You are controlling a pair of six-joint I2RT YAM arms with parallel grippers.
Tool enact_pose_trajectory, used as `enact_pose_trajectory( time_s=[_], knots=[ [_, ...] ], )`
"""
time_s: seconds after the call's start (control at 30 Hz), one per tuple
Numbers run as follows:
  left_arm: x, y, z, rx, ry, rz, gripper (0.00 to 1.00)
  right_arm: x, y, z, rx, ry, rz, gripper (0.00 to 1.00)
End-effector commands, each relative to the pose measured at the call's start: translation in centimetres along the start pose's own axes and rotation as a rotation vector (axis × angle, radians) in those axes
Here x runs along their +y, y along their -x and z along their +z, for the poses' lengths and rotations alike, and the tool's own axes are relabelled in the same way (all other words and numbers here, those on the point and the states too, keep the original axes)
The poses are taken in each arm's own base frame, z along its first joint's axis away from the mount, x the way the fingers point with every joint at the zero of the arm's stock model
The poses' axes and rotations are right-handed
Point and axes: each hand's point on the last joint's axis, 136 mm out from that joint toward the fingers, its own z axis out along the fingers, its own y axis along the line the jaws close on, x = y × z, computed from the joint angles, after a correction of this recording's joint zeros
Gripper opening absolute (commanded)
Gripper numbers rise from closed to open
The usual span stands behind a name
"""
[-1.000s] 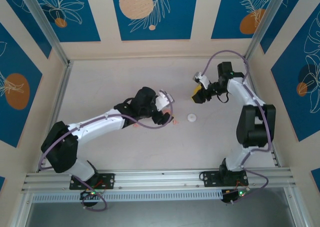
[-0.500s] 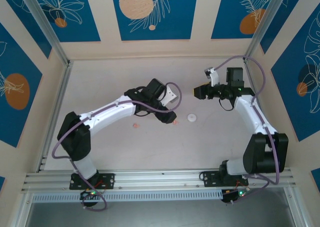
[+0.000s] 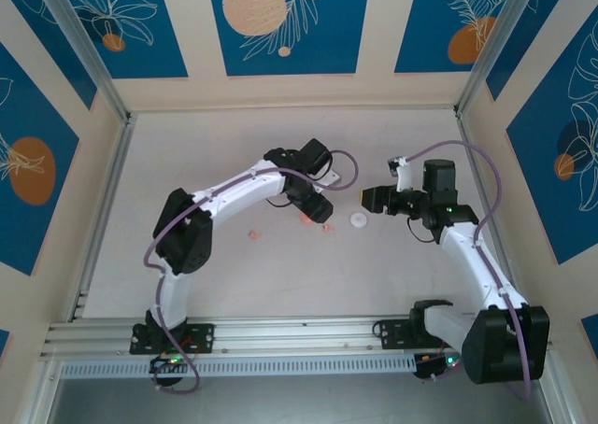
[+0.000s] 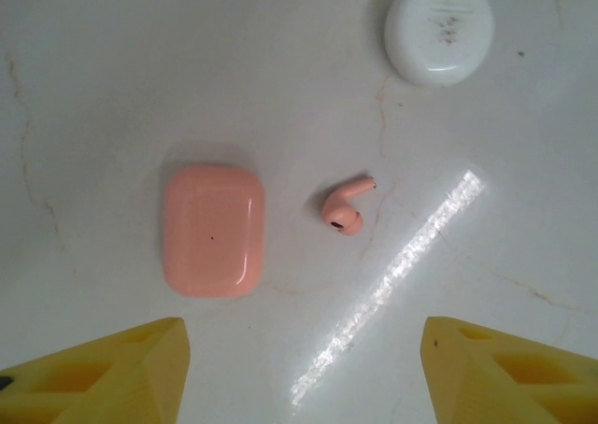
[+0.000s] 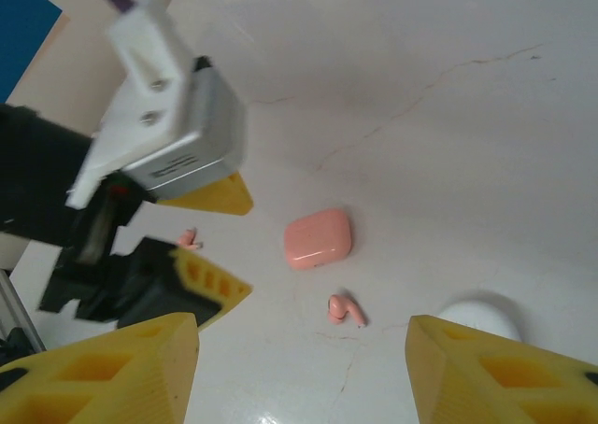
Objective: Insert the wireless bluetooth earbuds into the charging case
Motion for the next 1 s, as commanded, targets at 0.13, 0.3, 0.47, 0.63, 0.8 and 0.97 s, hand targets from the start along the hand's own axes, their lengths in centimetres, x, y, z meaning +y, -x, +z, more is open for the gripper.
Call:
enact_pose_trajectory(
  time_s=[0.13, 0.3, 0.47, 0.63, 0.8, 0.97],
  knots=[
    [2.3, -1.3, 2.3, 0.133, -0.003, -0.053, 0.59, 0.3, -0.9, -0.8, 0.005, -0.025, -0.022, 0.60],
    [3.2, -1.6, 3.9, 0.180, 0.012, -0.055, 0.59, 0.3, -1.6, -1.0, 0.019, -0.034, -0.027, 0.60],
    [3.1, -1.5, 5.2, 0.209, -0.010, -0.052, 0.60, 0.4, -2.0, -1.2, 0.022, -0.031, -0.034, 0.59],
    [4.0, -1.8, 6.1, 0.237, 0.029, -0.045, 0.60, 0.3, -2.1, -1.2, 0.021, -0.036, -0.037, 0.59],
    [4.6, -2.0, 6.9, 0.255, 0.054, -0.039, 0.60, 0.4, -2.1, -1.2, 0.022, -0.033, -0.040, 0.59],
    [4.7, -2.4, 7.7, 0.273, 0.050, -0.045, 0.60, 0.4, -2.2, -1.2, 0.025, -0.031, -0.044, 0.59]
  ],
)
